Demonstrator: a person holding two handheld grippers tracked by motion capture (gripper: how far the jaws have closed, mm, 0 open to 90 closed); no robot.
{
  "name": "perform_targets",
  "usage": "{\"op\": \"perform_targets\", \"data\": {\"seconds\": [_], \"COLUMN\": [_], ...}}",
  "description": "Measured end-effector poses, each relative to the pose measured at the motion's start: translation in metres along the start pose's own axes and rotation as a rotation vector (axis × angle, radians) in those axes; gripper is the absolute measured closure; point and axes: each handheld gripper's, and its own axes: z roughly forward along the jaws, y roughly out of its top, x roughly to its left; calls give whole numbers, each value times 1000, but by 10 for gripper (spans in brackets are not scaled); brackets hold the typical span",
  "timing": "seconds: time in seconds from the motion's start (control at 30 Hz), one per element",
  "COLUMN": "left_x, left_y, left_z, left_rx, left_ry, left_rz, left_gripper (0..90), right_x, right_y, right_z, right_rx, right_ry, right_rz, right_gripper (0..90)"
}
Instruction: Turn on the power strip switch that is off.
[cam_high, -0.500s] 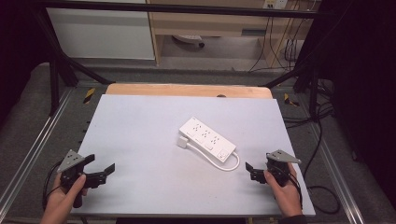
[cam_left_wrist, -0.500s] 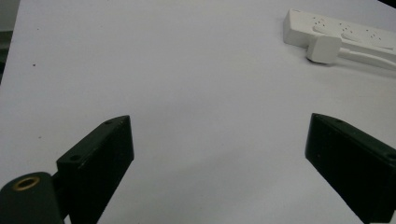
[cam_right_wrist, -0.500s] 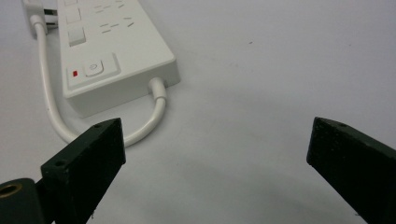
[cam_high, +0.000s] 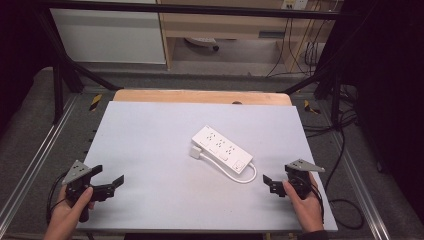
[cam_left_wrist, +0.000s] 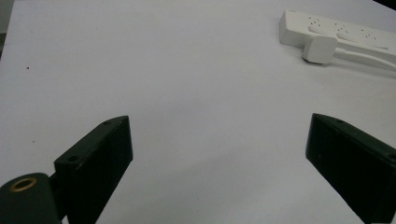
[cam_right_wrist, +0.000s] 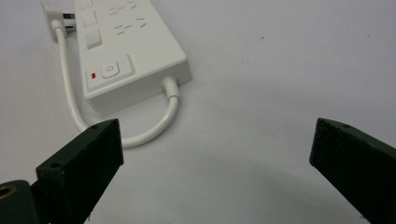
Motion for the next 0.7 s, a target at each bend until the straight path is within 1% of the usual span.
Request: {"op": "perform_targets", "data": {"seconds": [0.1,0.27,0.37,0.4,0.43,0.5,0.57,0.7], "left_x": [0,0,-2,-2,-4,-4,-4,-4], "left_y": [0,-1,-2,-2,-2,-2,-2,-3], "left_z": [1,2,6,6,8,8,8,9], "left_rx": [1,5,25,25,38,41,40,45], "left_ry": [-7,-9,-20,-20,-30,-32,-36,-38], "left_rz": [3,4,10,10,20,23,19,9], "left_gripper": [73,73,73,73,73,73,73,73], "right_x": [1,0,-1,-1,0,0,0,0], "right_y": [2,3,4,4,4,5,7,11], "right_z": [-2,-3,-2,-2,-3,-3,-3,-1], "right_rx": [-11,-27,-25,-26,-27,-33,-47,-52], "right_ry": [11,10,8,9,10,13,37,40], "right_rz": [-12,-7,-5,-2,2,0,7,-3], "right_gripper": [32,33,36,36,36,36,34,34]}}
